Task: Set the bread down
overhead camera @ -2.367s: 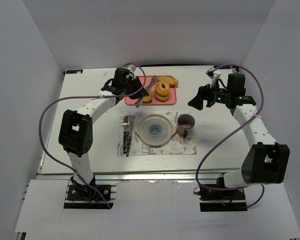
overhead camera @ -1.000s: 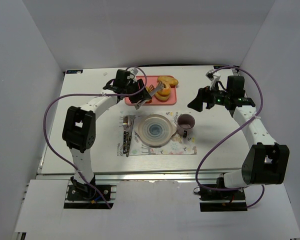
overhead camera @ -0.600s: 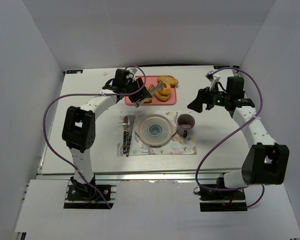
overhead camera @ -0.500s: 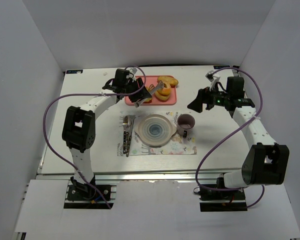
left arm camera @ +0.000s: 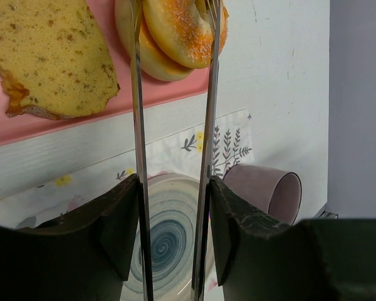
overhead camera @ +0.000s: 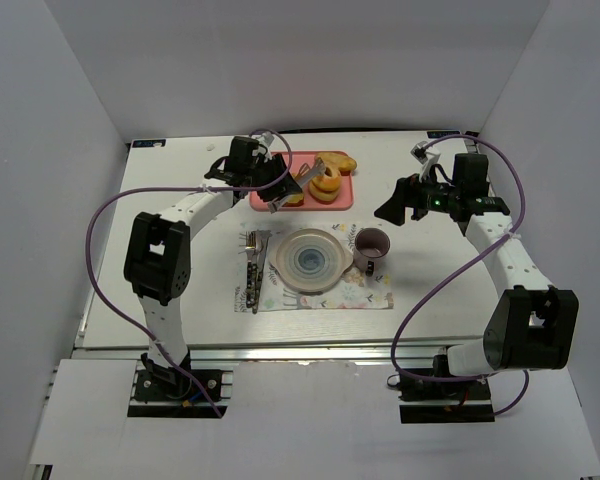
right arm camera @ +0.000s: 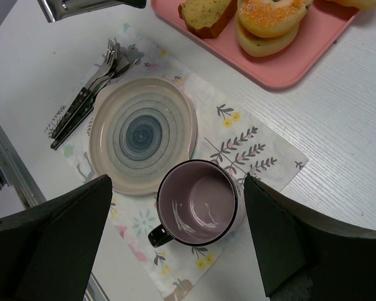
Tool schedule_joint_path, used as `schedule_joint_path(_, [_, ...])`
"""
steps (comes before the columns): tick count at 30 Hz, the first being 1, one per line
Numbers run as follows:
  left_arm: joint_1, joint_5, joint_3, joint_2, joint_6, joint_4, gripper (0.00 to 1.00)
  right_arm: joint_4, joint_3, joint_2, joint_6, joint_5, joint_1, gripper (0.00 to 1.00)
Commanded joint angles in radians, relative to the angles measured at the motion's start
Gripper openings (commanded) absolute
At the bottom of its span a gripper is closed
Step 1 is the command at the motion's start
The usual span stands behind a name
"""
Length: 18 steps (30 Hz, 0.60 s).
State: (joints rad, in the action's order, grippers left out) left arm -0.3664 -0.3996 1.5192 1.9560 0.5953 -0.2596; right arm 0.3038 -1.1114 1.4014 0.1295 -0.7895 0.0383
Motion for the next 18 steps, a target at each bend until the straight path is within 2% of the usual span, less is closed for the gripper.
schedule_joint_path(1, [0.004, -0.028, 0.001, -0.06, -0.006, 0.026, 0.56, -0.035, 0.002, -0.03, -0.01, -0.027, -0.008, 0.89])
schedule_joint_path(5, [0.004, -0.071, 0.016, -0.039, 0.0, 0.016, 0.56, -0.037, 0.005, -0.028, -0.01, -0.027, -0.008, 0.9])
schedule_joint_path(18, [0.003, -0.024, 0.067, 0.001, -0.058, -0.118, 0.59, -0.045, 0.019, -0.03, -0.021, -0.031, -0.006, 0.89])
